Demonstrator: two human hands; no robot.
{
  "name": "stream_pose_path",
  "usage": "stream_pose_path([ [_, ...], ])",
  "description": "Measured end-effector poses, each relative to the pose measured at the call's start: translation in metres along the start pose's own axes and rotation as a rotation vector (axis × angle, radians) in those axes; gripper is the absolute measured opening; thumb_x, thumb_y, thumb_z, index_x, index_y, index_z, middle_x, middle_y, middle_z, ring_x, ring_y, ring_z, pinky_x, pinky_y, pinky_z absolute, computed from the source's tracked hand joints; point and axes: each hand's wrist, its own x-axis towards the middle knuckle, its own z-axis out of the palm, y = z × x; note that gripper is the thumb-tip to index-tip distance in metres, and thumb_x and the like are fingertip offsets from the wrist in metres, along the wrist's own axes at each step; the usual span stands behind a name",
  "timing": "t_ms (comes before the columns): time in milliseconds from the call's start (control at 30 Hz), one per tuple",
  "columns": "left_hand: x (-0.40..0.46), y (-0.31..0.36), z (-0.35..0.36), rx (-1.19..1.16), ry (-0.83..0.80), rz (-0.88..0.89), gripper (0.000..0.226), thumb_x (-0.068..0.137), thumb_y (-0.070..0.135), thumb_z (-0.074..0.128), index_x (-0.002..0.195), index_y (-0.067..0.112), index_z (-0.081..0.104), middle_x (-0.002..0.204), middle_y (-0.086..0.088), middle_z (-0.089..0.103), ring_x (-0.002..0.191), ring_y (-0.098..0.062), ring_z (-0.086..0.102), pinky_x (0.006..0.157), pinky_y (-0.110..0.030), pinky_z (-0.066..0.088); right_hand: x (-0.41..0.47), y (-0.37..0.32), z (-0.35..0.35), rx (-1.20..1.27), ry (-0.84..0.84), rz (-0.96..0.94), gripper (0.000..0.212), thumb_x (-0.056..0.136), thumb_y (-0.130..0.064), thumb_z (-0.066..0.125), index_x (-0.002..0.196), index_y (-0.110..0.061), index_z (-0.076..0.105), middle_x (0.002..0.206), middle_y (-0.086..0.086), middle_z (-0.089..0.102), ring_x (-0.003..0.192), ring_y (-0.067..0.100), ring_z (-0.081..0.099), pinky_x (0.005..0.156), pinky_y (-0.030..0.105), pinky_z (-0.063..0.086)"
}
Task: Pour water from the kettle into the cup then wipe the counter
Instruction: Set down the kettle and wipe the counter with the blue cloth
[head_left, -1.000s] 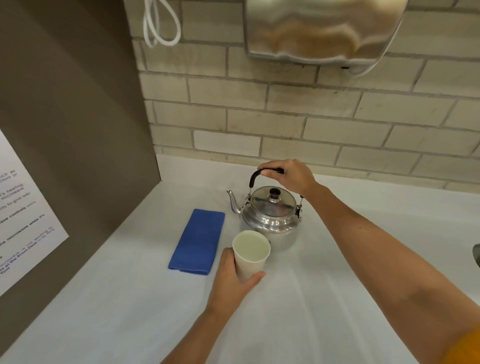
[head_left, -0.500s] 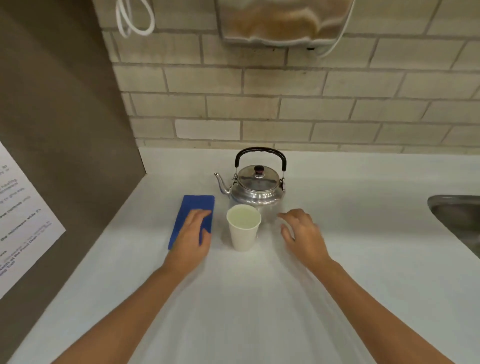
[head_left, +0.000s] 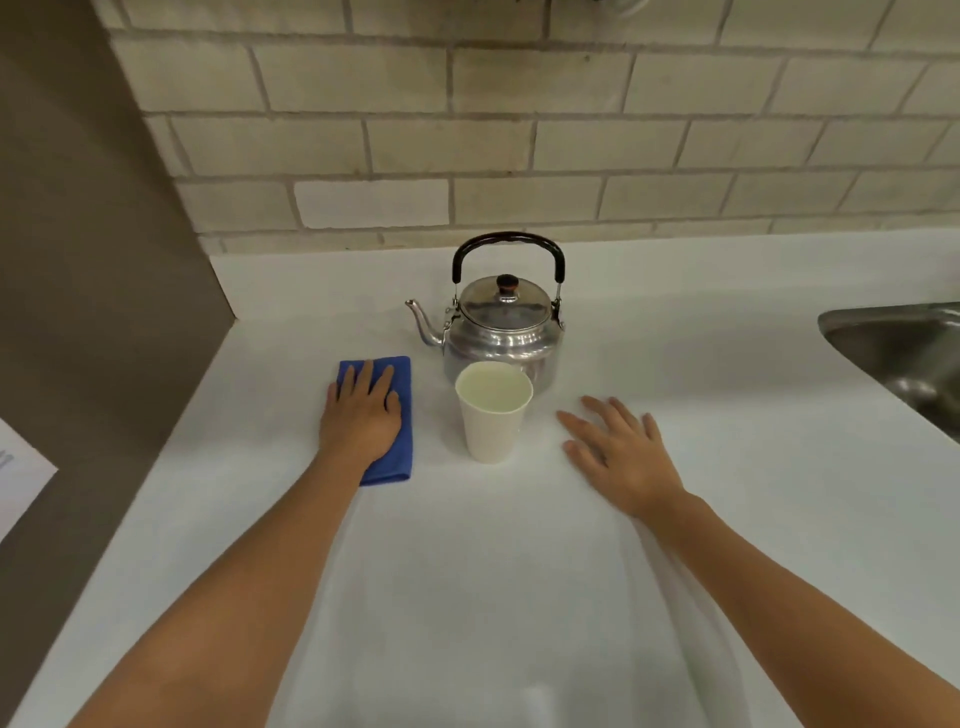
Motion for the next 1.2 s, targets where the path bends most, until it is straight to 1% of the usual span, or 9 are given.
stream_pose_path([
  [167,-0.041,-0.023,-0.002,0.007,0.067,0.095,0.049,0.096,0.027,0.029,0.144,0.019,0.025,0.156,-0.009,0.018,0.143,-0.027,0.015,0.116,-0.044,0.013,0.000,-0.001,-0.002,-0.003,-0.022,0.002,0.041,0.093,-0.050,0.033,0.133,-0.046,0.034,0.150,-0.005,0.028,0.141,0.020,0.014,0.113,0.052,0.013],
  [233,-0.058,-0.032,-0.007,0.013,0.108,0.018,0.048,0.096,0.026,0.032,0.143,0.016,0.029,0.155,-0.014,0.021,0.142,-0.032,0.017,0.115,-0.048,0.016,0.000,-0.003,-0.003,0.006,-0.037,0.015,0.040,0.094,-0.048,0.031,0.134,-0.045,0.033,0.150,-0.005,0.027,0.141,0.021,0.012,0.114,0.052,0.012],
  [333,-0.090,-0.011,-0.006,0.024,0.125,-0.167,0.051,0.096,0.027,0.026,0.145,0.014,0.021,0.156,-0.017,0.016,0.143,-0.034,0.012,0.116,-0.048,0.012,-0.001,-0.005,-0.004,0.004,-0.038,0.019,0.040,0.095,-0.045,0.031,0.134,-0.042,0.035,0.150,-0.002,0.027,0.141,0.024,0.011,0.113,0.053,0.012],
  [467,-0.150,0.078,0.015,-0.007,0.132,-0.348,0.053,0.097,0.029,0.018,0.146,0.012,0.007,0.157,-0.018,0.004,0.144,-0.034,0.002,0.118,-0.046,0.003,-0.002,-0.008,-0.007,0.040,-0.058,0.004,0.040,0.097,-0.040,0.029,0.136,-0.035,0.035,0.151,0.003,0.027,0.141,0.028,0.010,0.114,0.051,0.011],
  [600,-0.207,0.166,0.038,-0.013,0.125,-0.344,0.055,0.097,0.030,0.015,0.146,0.010,0.000,0.157,-0.020,-0.001,0.144,-0.036,-0.001,0.118,-0.046,0.001,-0.012,-0.004,-0.015,0.135,-0.100,-0.101,0.041,0.099,-0.033,0.028,0.138,-0.027,0.035,0.151,0.008,0.025,0.141,0.027,0.011,0.115,0.046,0.009],
  [700,-0.235,0.164,0.038,-0.041,0.121,-0.335,0.055,0.097,0.033,0.017,0.147,0.014,0.003,0.158,-0.015,-0.002,0.145,-0.031,-0.002,0.119,-0.043,0.001,-0.023,0.012,-0.024,0.171,-0.172,-0.184,0.042,0.098,-0.034,0.027,0.139,-0.029,0.032,0.153,0.007,0.020,0.142,0.027,0.007,0.117,0.046,0.007],
  [867,-0.253,0.133,0.028,-0.061,0.201,-0.560,0.056,0.097,0.032,0.020,0.147,0.012,0.005,0.157,-0.018,0.001,0.145,-0.033,0.001,0.118,-0.045,0.002,-0.031,0.058,-0.040,0.089,-0.142,-0.138,0.040,0.098,-0.033,0.027,0.137,-0.030,0.034,0.151,0.007,0.025,0.140,0.026,0.013,0.114,0.048,0.011],
  [1000,-0.231,0.184,0.039,0.016,0.199,-0.686,0.056,0.097,0.030,0.020,0.146,0.007,0.004,0.156,-0.023,0.004,0.143,-0.040,0.005,0.117,-0.048,0.004,-0.028,0.068,-0.047,0.067,-0.173,-0.143,0.041,0.098,-0.034,0.023,0.138,-0.030,0.031,0.152,0.004,0.022,0.141,0.024,0.010,0.113,0.050,0.010],
  [1200,-0.183,0.322,0.073,-0.037,0.078,-0.379,0.059,0.097,0.034,0.016,0.144,0.005,-0.005,0.155,-0.023,-0.006,0.143,-0.040,-0.007,0.117,-0.048,-0.005,-0.013,0.092,-0.059,0.132,-0.163,-0.130,0.043,0.099,-0.034,0.021,0.142,-0.030,0.023,0.155,0.003,0.018,0.143,0.023,0.008,0.114,0.051,0.008],
])
